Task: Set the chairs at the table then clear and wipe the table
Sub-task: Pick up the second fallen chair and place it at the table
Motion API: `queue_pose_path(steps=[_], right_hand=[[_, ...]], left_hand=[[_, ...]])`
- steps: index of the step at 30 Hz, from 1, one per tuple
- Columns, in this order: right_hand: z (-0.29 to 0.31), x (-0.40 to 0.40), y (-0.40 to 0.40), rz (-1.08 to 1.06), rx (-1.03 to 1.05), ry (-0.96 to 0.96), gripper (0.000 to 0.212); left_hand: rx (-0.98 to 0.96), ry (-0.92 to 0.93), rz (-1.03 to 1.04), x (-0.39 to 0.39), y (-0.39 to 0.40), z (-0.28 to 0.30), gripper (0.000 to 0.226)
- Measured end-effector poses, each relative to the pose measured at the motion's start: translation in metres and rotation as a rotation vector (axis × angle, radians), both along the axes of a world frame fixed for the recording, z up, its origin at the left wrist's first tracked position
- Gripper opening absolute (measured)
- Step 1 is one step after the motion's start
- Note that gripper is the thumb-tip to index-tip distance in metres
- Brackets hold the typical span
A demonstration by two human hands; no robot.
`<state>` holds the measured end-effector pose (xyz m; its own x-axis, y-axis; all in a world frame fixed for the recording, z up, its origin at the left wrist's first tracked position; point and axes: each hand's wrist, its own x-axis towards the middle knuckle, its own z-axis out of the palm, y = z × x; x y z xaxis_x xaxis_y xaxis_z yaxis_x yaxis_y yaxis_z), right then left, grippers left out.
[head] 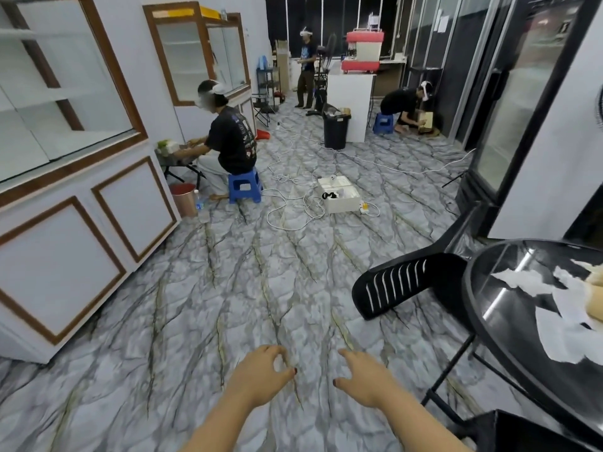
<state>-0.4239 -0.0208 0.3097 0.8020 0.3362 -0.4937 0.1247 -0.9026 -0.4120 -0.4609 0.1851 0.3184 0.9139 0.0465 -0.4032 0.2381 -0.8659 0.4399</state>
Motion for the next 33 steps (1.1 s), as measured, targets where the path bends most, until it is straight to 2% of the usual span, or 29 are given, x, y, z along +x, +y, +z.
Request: queue_pose_path(steps=[12,23,26,33], right_hand=[[-0.012,0.153,0.016,-0.032,-0.076,-0.005,0.067],[-0.013,0.33,0.052,-0.173,-0.115,-0.021,0.062],[-0.013,0.369,0.051,-0.219,-0.122,-0.035,0.058],[-0.022,0.459,0.03,-0.254,-0.161,0.001,0.064]], left_hand=[[0.018,0.037,-0.056,0.161,0.023,-0.015,0.056],[0.054,0.043,-0.284,0.37,0.072,-0.009,0.056],[0.071,0.039,-0.343,0.419,0.07,-0.009,0.057],[0.043,0.069,-0.463,0.525,0.037,-0.022,0.057]])
